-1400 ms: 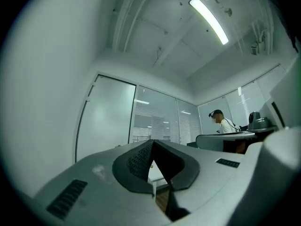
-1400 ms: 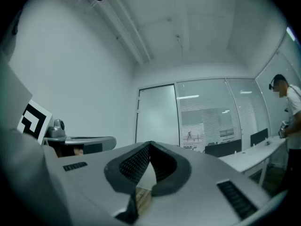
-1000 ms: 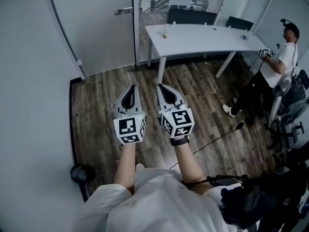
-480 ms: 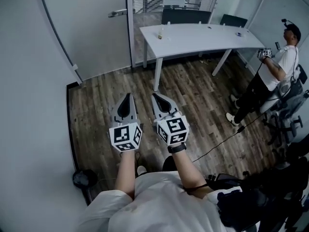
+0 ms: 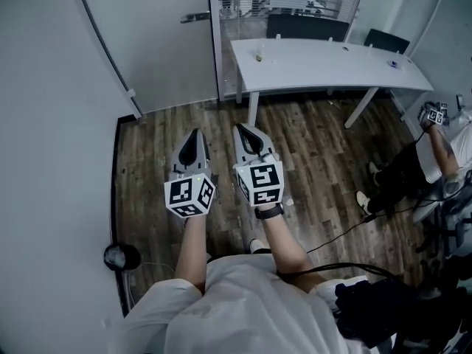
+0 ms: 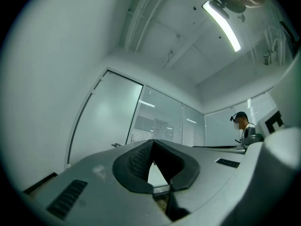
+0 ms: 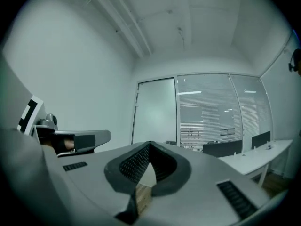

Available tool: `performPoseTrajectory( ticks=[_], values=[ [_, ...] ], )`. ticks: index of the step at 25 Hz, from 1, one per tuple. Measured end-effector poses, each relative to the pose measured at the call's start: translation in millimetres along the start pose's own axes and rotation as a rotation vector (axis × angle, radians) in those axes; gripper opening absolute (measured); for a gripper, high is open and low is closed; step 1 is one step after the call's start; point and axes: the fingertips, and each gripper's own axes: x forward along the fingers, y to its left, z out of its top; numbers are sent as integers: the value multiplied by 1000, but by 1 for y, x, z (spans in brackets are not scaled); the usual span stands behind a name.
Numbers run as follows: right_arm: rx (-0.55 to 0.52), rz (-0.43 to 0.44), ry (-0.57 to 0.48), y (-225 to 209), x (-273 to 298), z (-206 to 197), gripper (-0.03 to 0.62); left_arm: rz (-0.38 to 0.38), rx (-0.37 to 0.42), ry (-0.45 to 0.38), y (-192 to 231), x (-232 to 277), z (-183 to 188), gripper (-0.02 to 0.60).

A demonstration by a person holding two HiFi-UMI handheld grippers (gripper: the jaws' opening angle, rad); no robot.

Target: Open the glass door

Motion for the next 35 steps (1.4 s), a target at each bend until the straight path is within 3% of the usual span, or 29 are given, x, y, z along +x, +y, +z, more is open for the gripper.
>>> performPoseTrajectory(
  ticks=[4,7,13,19,26,31,35],
  values=[
    [19,-17,17,-54,-5,-12,-9,-71,101,-10,-59,13,-8,3],
    [89,2,54,-61,1,-38,-9,-86,173,20,-66,12,-22,3],
    [96,78,31,-61,43,-42,-9,-13,124,54,-24,49,-37,3],
    [102,20,24,-70,113,-43,-6,-44,136,79,20,112,-53,3],
    [76,-23,-9,-59,207,-25,-5,-47,122,36,100,178,-34,3],
    [99,-29,31,-39,249,-38,-5,-126,47,93,133,196,-43,3],
    [115,-23,29,-48,287,-38,-5,-155,62,101,148,223,-45,3]
  ],
)
